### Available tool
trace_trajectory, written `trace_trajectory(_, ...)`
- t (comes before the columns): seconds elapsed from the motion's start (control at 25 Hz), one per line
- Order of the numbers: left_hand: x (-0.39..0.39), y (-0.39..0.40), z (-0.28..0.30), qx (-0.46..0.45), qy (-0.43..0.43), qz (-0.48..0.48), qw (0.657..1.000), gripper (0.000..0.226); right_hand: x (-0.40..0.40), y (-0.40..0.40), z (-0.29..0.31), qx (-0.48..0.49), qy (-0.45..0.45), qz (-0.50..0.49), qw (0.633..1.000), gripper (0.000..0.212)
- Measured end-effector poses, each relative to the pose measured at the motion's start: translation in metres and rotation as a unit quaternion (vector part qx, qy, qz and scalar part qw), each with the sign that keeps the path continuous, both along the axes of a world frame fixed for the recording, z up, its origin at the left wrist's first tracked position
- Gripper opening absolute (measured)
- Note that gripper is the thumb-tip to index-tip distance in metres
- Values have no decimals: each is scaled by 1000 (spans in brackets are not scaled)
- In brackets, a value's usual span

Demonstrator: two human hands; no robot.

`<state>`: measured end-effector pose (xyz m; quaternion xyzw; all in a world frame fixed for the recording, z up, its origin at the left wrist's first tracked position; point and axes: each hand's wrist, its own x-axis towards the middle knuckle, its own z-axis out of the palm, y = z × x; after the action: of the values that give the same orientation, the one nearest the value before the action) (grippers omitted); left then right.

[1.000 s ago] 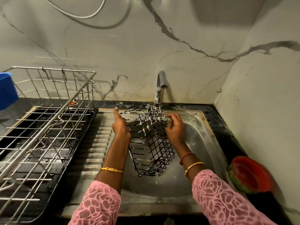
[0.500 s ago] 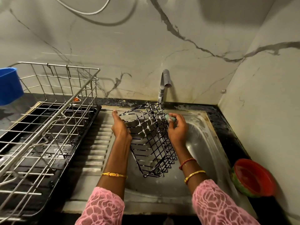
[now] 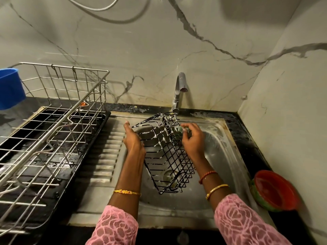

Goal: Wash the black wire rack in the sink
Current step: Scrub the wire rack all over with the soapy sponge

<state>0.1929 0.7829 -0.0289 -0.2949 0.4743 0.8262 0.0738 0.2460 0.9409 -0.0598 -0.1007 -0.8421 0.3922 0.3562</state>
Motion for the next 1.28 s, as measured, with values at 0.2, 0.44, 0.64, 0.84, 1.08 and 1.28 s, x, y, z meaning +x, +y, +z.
trace_trajectory(0.2, -5, -4, -4, 19, -16, 19, 1000, 73, 26, -45, -4, 7, 24, 80, 996, 22)
trace_trajectory(0.44, -2, -10, -10, 26, -6, 12, 1000, 71, 39, -56, -7, 41, 41, 122, 991, 20)
trace_trajectory(0.64, 4, -12, -8, 35, -14, 20, 999, 62, 32, -44, -5, -31, -29, 75, 996, 19)
trace_trajectory(0.84, 10, -9, -3, 17, -15, 37, 999, 62, 54, -70, -16, 17, 45, 137, 989, 20)
trace_trajectory(1.08, 11, -15, -2, 26, -27, 29, 999, 64, 77, -54, -45, 34, 27, 129, 991, 20)
trace_trajectory(1.28, 13, -11, -1, -2, -5, 16, 1000, 54, 36, -34, -21, 7, 24, 79, 997, 18)
